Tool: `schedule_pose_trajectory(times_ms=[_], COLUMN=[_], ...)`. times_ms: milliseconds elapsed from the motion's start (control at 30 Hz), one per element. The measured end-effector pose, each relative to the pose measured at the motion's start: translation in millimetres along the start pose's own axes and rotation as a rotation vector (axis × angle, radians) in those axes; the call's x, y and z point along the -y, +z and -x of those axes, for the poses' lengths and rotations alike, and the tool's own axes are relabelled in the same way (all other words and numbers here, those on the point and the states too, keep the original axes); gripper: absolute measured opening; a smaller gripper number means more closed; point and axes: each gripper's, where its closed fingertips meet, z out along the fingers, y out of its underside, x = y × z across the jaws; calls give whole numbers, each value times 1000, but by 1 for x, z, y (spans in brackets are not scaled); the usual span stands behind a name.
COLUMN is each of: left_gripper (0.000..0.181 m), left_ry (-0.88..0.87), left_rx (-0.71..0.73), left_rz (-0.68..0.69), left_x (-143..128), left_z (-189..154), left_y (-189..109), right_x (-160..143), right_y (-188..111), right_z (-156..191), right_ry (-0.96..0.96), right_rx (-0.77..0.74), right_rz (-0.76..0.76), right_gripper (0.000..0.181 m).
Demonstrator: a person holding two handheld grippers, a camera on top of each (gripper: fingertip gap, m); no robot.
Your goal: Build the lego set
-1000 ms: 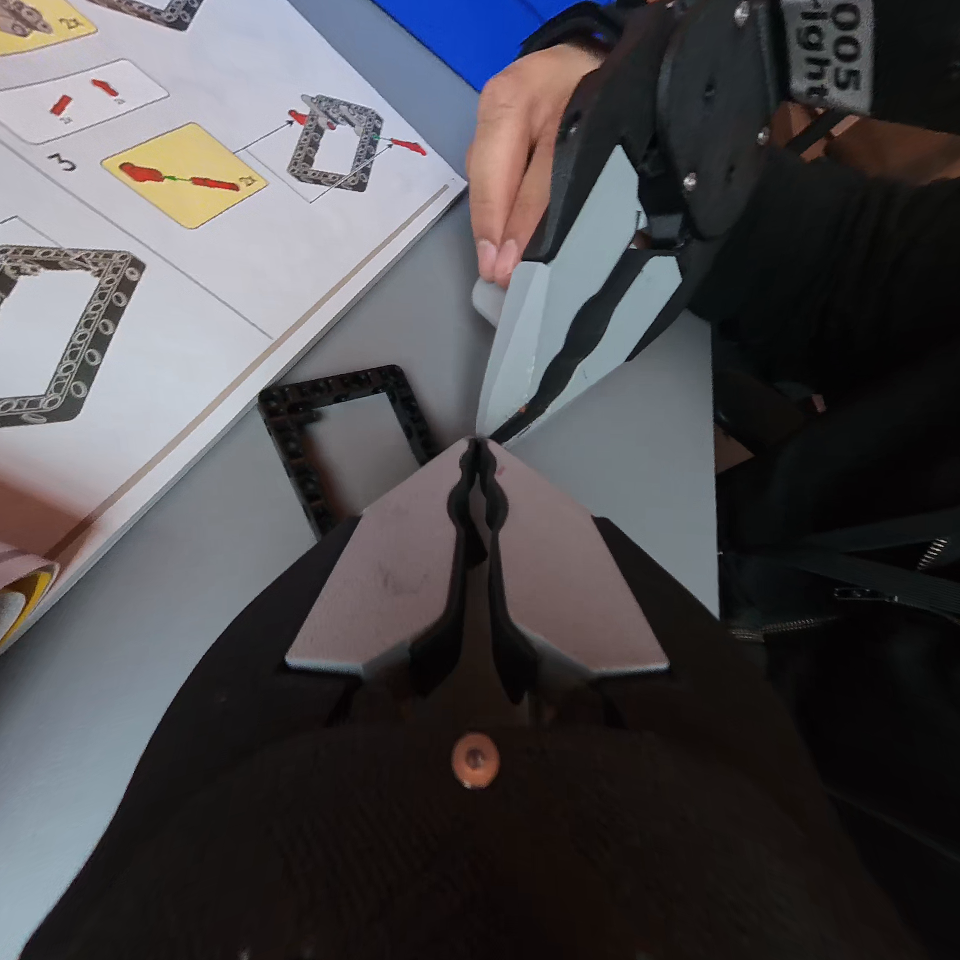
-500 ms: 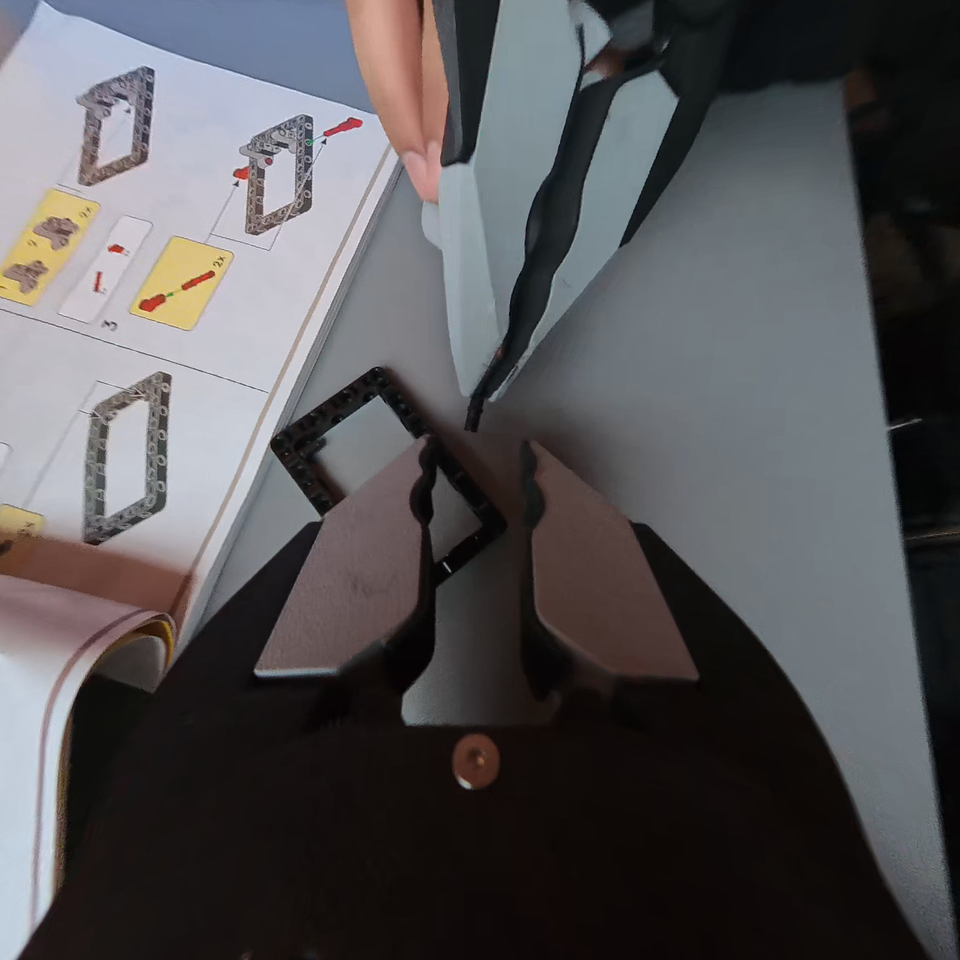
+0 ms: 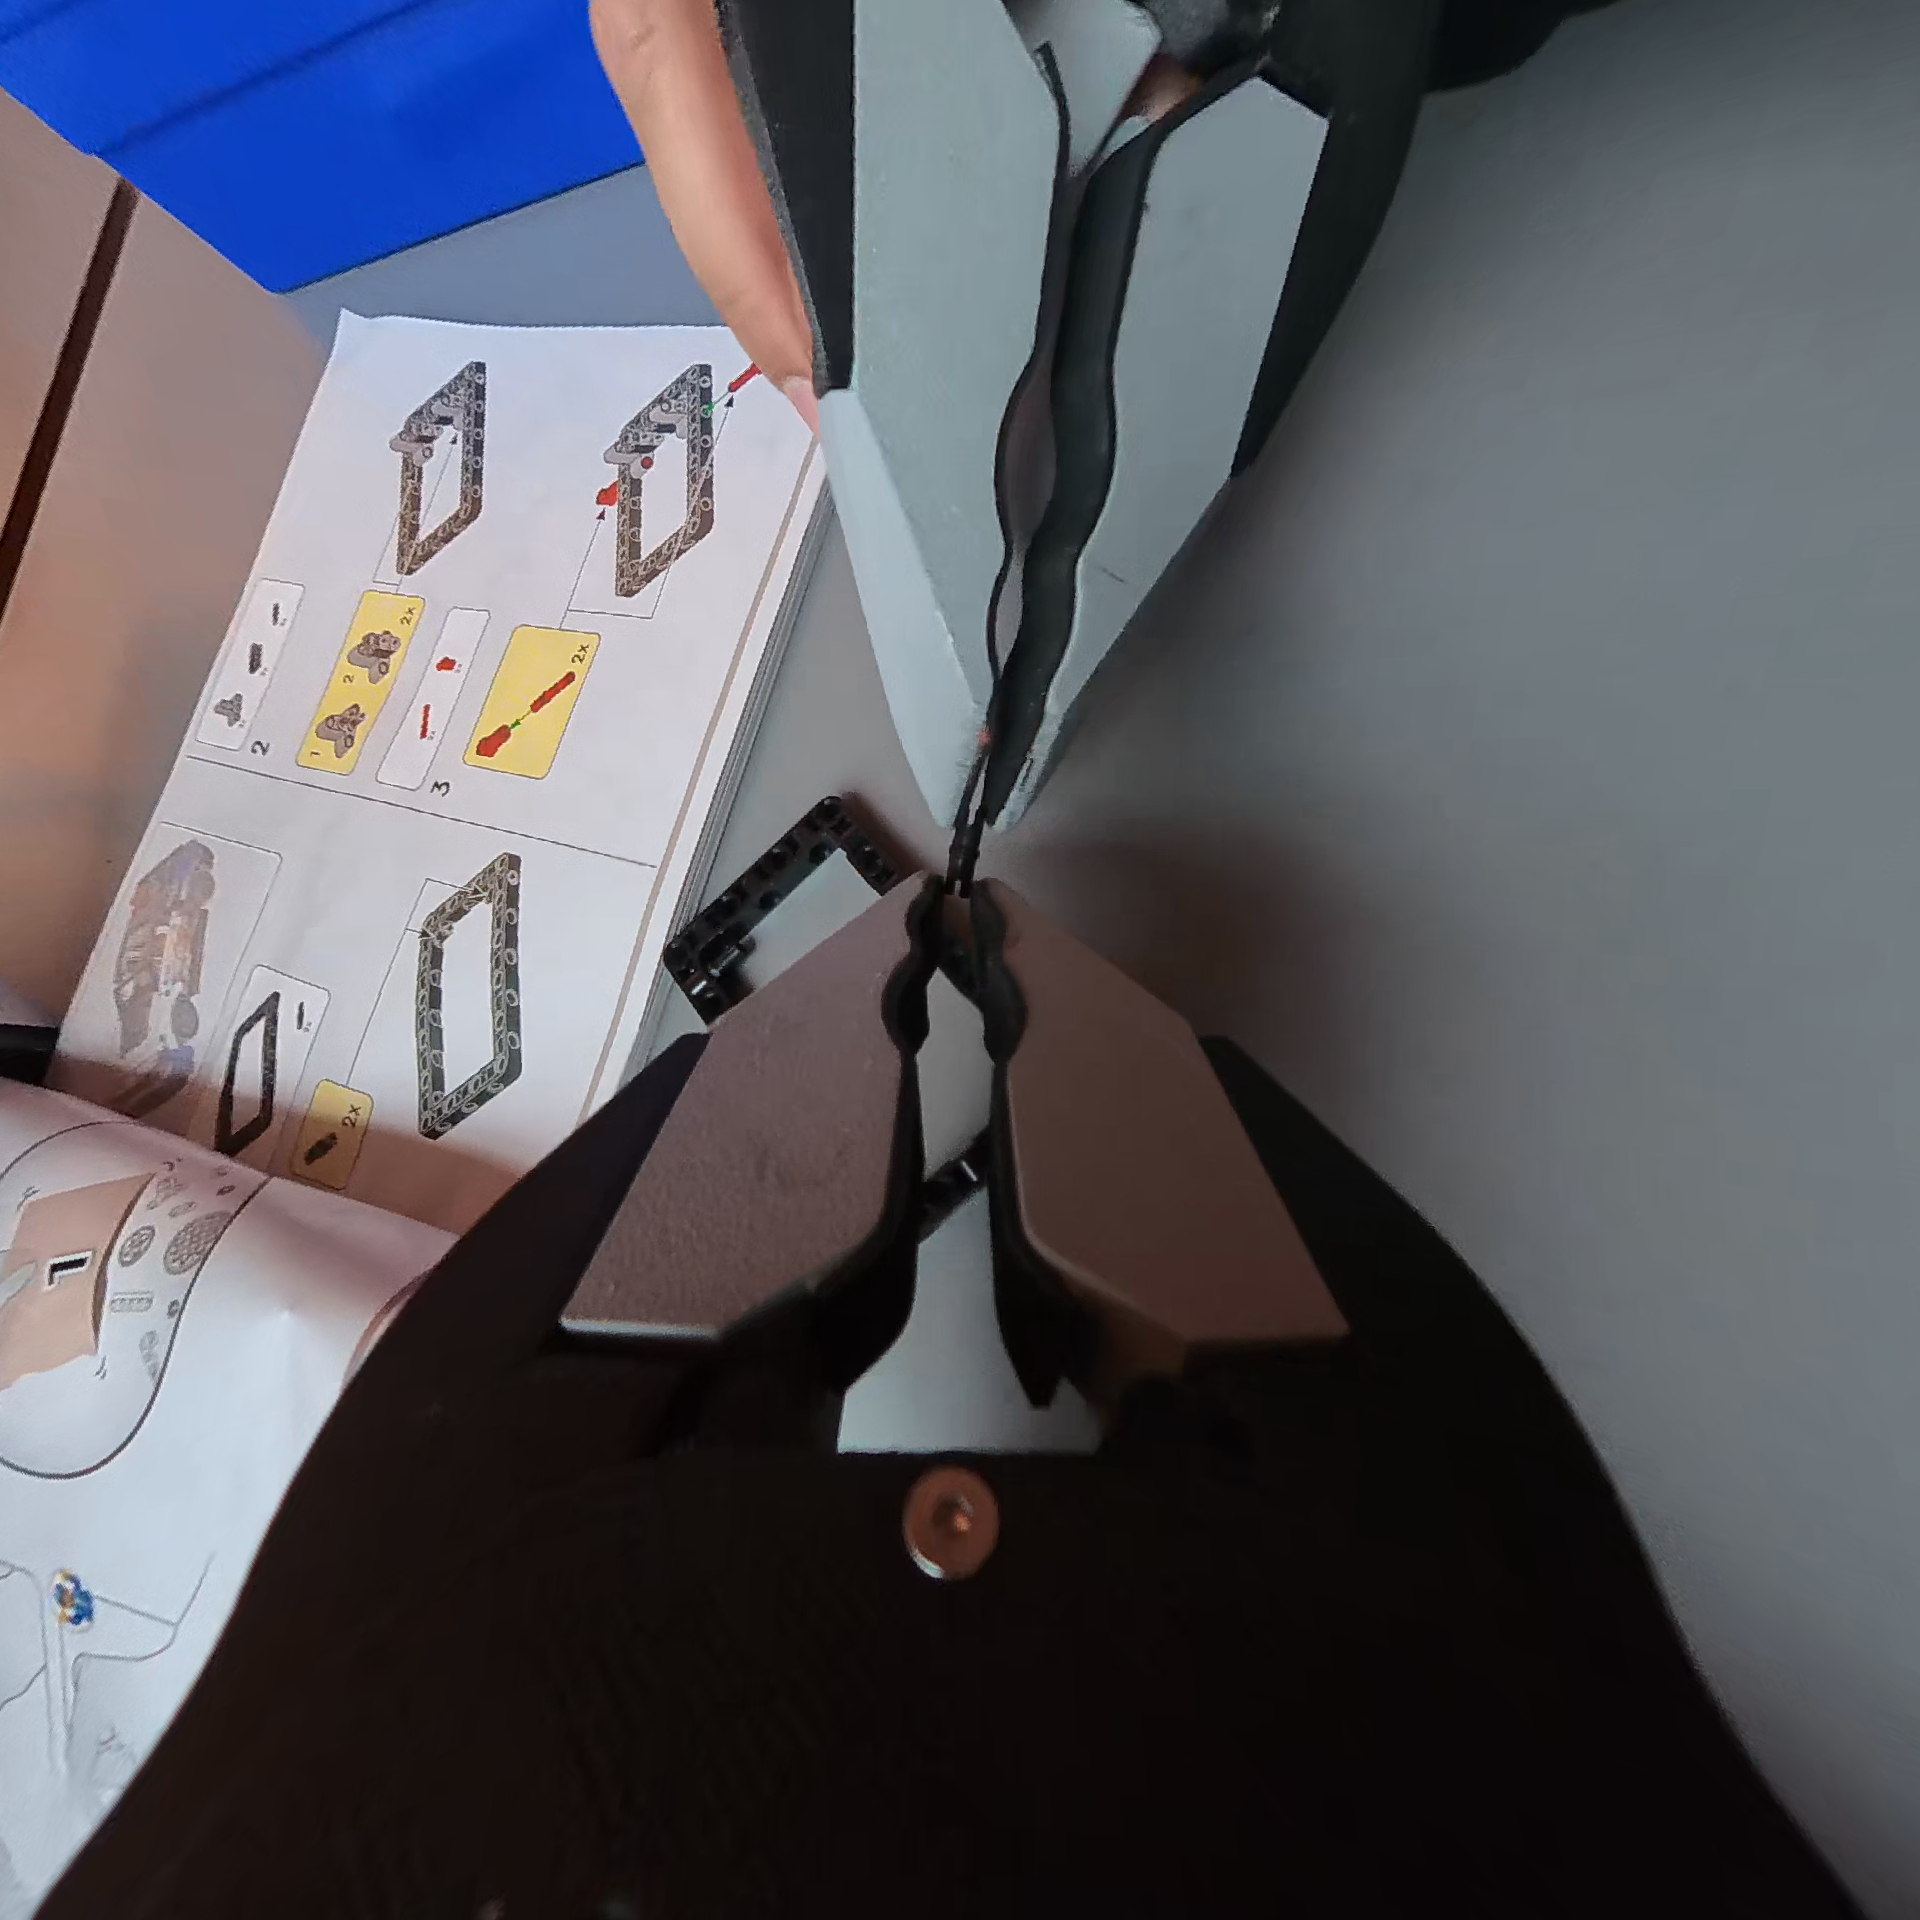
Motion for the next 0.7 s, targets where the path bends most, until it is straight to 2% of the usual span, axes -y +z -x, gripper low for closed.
schedule_pose_trajectory(times_ms=[200, 367, 700], left_gripper=[2, 1, 2], left_ry=[61, 70, 85], left_rx=[67, 129, 184], left_rz=[12, 0, 69], left_x=[2, 11, 1], left_z=[5, 8, 16], left_y=[-1, -3, -1], right_x=[-1, -4, -10], right_y=[-1, -1, -1], right_z=[-4, -9, -14], right_ry=[9, 118, 147], right_rx=[-18, -7, -26], right_rz=[-3, -14, 20], right_gripper=[1, 4, 2])
